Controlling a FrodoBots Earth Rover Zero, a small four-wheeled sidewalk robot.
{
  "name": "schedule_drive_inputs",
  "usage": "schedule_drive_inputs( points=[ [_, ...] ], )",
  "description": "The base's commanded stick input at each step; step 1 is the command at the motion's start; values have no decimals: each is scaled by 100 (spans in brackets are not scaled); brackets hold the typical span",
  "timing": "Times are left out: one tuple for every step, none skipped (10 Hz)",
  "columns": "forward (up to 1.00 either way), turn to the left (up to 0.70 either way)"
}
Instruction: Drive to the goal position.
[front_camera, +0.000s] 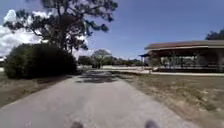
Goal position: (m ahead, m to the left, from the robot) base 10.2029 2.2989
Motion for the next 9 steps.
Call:
schedule_drive_inputs(
  points=[
    [50,0],
    [50,0],
    [50,0],
    [50,0],
    [50,0],
    [50,0],
    [50,0],
    [50,0],
    [50,0]
  ],
)
